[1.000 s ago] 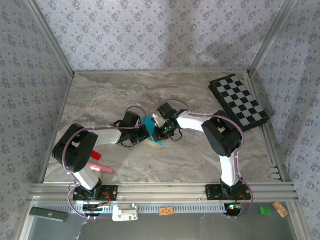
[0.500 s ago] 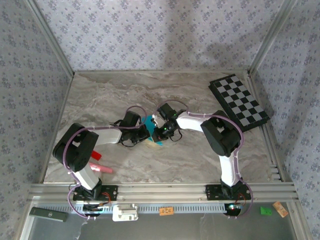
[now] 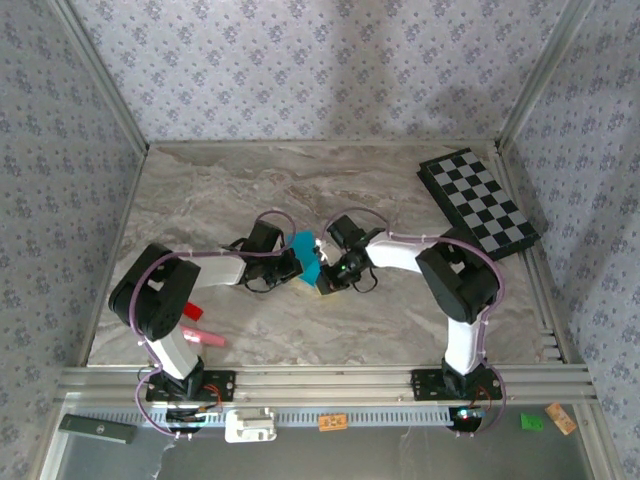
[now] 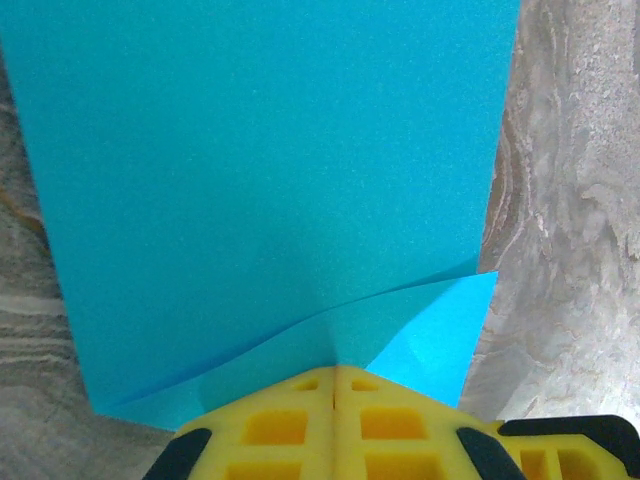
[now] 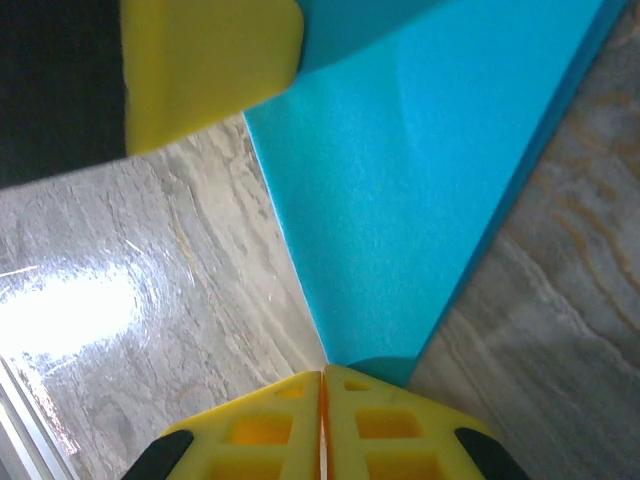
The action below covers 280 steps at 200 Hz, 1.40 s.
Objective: Fold a paper plane with a square sheet of paper (pick it up from the middle)
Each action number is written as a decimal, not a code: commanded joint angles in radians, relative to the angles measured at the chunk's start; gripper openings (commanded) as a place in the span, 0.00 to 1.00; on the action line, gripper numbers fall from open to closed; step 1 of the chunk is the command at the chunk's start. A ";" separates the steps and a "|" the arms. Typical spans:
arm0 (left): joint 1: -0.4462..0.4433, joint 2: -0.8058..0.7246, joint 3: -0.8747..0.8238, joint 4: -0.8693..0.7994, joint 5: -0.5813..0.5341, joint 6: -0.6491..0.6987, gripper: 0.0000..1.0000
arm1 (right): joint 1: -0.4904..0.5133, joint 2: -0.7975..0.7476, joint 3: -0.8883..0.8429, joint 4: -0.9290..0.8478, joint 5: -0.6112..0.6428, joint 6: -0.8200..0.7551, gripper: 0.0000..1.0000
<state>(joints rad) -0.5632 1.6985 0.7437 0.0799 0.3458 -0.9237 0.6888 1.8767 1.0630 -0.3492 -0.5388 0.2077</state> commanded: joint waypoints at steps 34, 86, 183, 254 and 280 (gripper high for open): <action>0.017 0.064 -0.019 -0.138 -0.096 0.041 0.00 | -0.024 -0.060 -0.096 -0.108 0.041 0.007 0.10; 0.019 -0.050 0.089 -0.137 -0.028 0.023 0.10 | -0.027 -0.198 -0.101 0.096 0.071 0.101 0.13; 0.154 -0.264 -0.082 -0.025 0.004 -0.163 0.43 | 0.023 -0.049 0.064 0.155 0.132 0.153 0.24; 0.158 -0.215 -0.129 0.037 0.048 -0.184 0.30 | 0.011 0.050 0.120 0.111 0.200 0.180 0.22; 0.158 -0.171 -0.102 0.051 0.087 -0.168 0.30 | 0.000 0.055 0.109 0.115 0.192 0.189 0.22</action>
<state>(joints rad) -0.4061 1.4864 0.6132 0.0948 0.3805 -1.1011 0.7021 1.9148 1.1564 -0.2066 -0.3622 0.3748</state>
